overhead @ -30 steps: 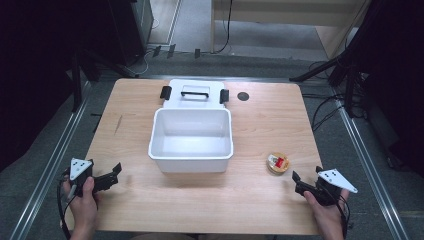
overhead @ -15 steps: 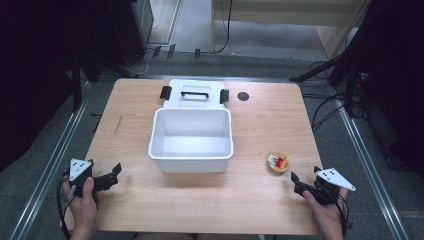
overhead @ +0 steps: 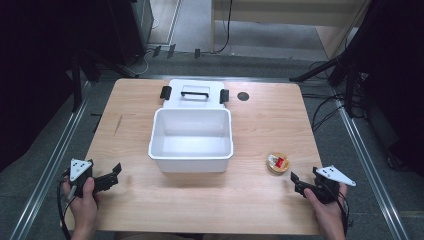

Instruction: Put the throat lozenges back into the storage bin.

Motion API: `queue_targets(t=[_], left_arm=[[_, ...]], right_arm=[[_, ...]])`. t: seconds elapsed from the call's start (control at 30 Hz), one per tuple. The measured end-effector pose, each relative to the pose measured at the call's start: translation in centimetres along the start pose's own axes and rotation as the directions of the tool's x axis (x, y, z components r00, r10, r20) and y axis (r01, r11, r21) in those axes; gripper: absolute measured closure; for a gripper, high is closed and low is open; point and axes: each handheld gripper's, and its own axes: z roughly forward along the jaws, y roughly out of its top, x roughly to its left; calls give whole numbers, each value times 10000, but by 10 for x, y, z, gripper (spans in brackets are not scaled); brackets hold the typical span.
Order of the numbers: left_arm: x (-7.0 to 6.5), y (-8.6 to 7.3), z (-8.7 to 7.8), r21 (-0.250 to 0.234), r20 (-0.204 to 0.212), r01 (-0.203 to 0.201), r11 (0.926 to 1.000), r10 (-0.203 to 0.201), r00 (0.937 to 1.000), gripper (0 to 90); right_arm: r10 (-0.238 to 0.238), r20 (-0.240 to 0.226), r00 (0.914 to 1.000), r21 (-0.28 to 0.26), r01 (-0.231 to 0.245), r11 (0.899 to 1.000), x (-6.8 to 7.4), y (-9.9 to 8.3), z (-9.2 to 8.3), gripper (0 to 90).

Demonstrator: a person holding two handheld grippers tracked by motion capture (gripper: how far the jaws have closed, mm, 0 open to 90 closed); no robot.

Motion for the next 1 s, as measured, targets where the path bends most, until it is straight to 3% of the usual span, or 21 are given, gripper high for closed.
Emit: queue_targets(t=[0.17,0.23,0.3,0.33,0.4,0.43,0.53,0.57,0.7,0.73,0.77,0.83,0.87,0.9,1.0], left_arm=[[-1,0,0,-29,-67,-32,10000,32,10000,0],[-1,0,0,-30,-57,-40,10000,39,10000,0],[-1,0,0,-10,-45,-29,10000,29,10000,0],[-1,0,0,-11,-42,-21,10000,21,10000,0],[-1,0,0,-4,-47,-30,10000,30,10000,0],[-1,0,0,-4,-47,-30,10000,30,10000,0],[-1,0,0,-25,-64,-39,10000,39,10000,0],[-1,0,0,-25,-64,-39,10000,39,10000,0],[0,0,0,-16,-20,-2,10000,2,10000,0],[0,0,0,-9,-8,7,10000,-7,10000,0],[0,0,0,-9,-8,7,10000,-7,10000,0],[0,0,0,11,11,12,10000,-12,10000,0],[0,0,0,29,24,6,10000,-6,10000,0],[0,0,0,57,25,-36,10000,36,10000,0],[0,0,1,94,47,-56,9999,56,10000,0]], right_arm=[[-178,-13,9998,409,178,9990,2,3,3,144],[-621,-217,9978,801,636,9948,7,6,5,144],[-761,-313,9966,961,788,9922,9,8,6,142],[-1149,-448,9924,1264,1197,9847,14,11,8,141],[-1473,-446,9881,1594,1526,9754,19,16,9,139],[-1473,-446,9881,1594,1526,9754,19,16,9,139],[-1948,-566,9792,2039,2023,9579,26,28,13,137],[-1948,-566,9792,2039,2023,9579,26,28,13,137],[-2594,-675,9634,2886,2678,9192,34,45,20,132],[-2735,-637,9598,2999,2798,9120,35,47,21,133],[-2735,-637,9598,2999,2798,9120,35,47,21,133],[-3042,-701,9500,3408,3094,8878,37,55,24,132],[-3239,-795,9427,3663,3298,8701,39,61,25,131],[-3315,-855,9396,3817,3382,8602,40,65,26,128],[-3353,-861,9382,4271,3388,8383,44,74,30,129]])
